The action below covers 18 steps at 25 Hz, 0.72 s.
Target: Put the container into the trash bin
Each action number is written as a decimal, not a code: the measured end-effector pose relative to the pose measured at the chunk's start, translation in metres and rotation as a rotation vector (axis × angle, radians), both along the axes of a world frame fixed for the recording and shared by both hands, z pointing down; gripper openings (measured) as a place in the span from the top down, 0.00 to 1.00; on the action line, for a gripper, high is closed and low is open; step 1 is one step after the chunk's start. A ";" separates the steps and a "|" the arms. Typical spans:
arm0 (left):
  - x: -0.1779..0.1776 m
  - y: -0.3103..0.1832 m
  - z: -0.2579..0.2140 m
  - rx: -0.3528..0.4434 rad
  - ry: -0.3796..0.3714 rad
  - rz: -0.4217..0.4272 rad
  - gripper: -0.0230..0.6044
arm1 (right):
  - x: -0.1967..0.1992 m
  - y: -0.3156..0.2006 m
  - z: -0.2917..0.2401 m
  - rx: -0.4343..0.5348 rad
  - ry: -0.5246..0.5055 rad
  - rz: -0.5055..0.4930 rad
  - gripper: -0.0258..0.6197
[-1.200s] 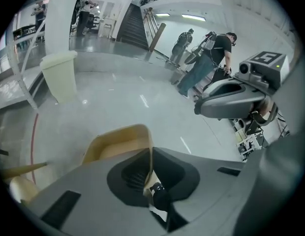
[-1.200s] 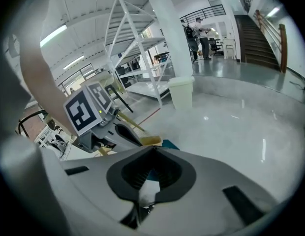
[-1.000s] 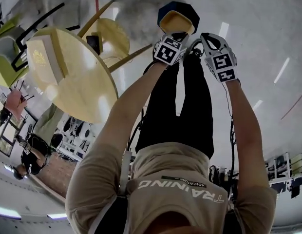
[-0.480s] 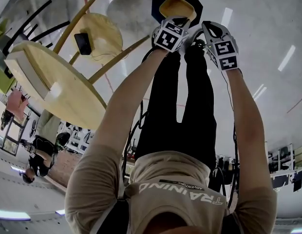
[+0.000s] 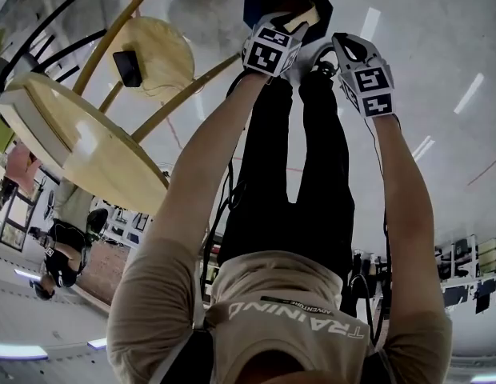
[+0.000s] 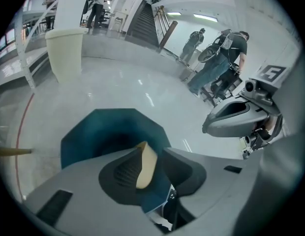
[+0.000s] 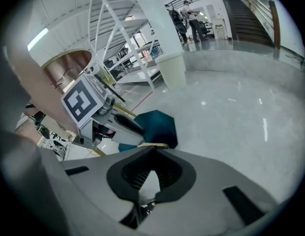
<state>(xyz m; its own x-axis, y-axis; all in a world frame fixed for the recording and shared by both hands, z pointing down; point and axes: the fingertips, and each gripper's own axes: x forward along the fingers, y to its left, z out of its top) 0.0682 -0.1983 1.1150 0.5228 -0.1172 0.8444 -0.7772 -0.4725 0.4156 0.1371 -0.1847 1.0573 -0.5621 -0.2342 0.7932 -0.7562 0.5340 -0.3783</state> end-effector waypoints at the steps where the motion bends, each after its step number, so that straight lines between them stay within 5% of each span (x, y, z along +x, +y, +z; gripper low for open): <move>1: -0.001 -0.002 -0.003 0.001 -0.001 -0.004 0.74 | 0.000 -0.003 -0.003 0.001 -0.001 0.000 0.96; 6: 0.011 0.006 -0.022 -0.005 0.010 0.000 0.75 | 0.011 0.001 -0.018 0.011 -0.010 0.015 0.96; 10: 0.020 0.007 -0.054 -0.004 0.060 0.005 0.89 | 0.013 0.001 -0.045 0.039 -0.025 0.027 0.96; 18: 0.030 0.029 -0.167 0.032 0.167 -0.010 0.96 | 0.014 0.012 -0.135 0.093 -0.041 0.039 0.96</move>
